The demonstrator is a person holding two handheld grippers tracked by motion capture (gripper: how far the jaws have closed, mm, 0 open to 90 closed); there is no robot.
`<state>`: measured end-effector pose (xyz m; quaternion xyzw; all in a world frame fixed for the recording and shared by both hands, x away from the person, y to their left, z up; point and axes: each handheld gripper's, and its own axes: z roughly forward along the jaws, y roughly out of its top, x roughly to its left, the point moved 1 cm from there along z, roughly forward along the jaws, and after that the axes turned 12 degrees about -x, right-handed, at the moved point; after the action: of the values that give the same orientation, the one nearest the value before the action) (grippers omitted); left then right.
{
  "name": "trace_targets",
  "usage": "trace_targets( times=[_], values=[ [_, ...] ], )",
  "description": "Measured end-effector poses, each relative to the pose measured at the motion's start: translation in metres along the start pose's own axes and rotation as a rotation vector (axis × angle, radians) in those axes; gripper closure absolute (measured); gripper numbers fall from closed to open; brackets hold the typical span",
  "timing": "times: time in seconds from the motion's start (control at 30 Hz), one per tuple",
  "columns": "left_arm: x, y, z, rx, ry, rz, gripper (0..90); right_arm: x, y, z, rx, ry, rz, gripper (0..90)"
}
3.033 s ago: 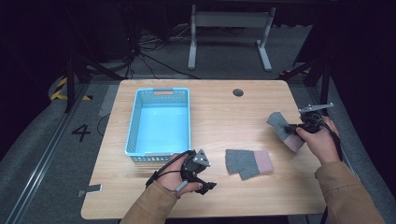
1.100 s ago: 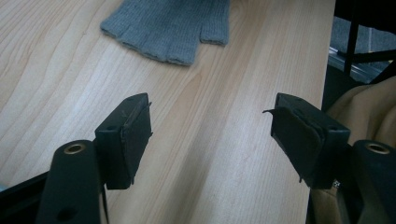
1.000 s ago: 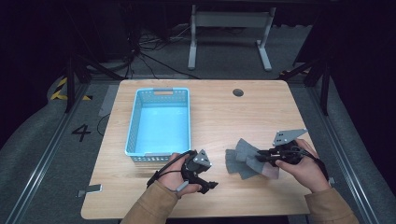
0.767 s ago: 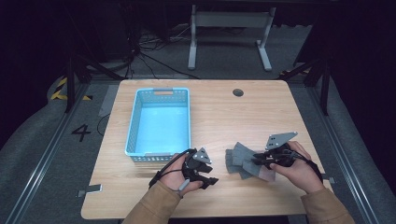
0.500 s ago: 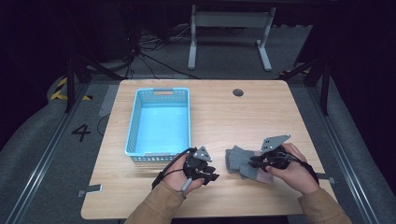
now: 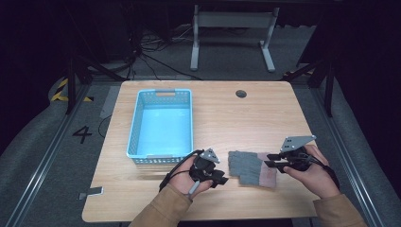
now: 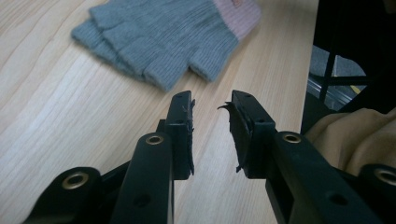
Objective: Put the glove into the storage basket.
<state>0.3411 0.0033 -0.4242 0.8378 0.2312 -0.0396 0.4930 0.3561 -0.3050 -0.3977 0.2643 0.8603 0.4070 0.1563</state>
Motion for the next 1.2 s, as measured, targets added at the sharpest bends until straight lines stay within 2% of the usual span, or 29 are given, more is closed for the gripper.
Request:
trace_targets(
  times=[0.1,0.2,0.33,0.43,0.53,0.6,0.7,0.93,1.2],
  values=[
    [-0.001,0.000,0.004,0.018,0.029,0.024,64.2,-0.003,-0.005,-0.005,0.018,-0.014,0.017,70.1],
    [0.000,0.000,0.005,0.030,0.051,0.041,65.2,-0.005,-0.009,-0.008,0.032,-0.014,0.033,68.9],
    [0.002,-0.002,0.007,0.039,0.072,0.039,65.6,-0.008,-0.012,-0.013,0.045,-0.031,0.037,66.0],
    [0.003,-0.003,0.009,0.046,0.075,0.033,65.8,-0.008,-0.014,-0.016,0.064,-0.025,0.054,63.8],
    [0.003,-0.004,0.012,0.055,0.089,0.048,64.0,-0.006,-0.017,-0.017,0.078,-0.014,0.065,59.8],
    [0.004,-0.005,0.013,0.053,0.094,0.046,64.2,-0.006,-0.019,-0.015,0.091,-0.010,0.067,57.8],
    [0.005,-0.004,0.014,0.049,0.097,0.044,64.9,-0.004,-0.023,-0.014,0.118,0.006,0.107,55.5],
    [0.006,-0.005,0.024,0.047,0.090,0.051,65.0,-0.001,-0.031,-0.012,0.167,0.033,0.152,54.3],
    [0.007,-0.006,0.030,0.056,0.096,0.057,65.1,0.001,-0.035,-0.005,0.204,0.062,0.161,54.2]
  ],
)
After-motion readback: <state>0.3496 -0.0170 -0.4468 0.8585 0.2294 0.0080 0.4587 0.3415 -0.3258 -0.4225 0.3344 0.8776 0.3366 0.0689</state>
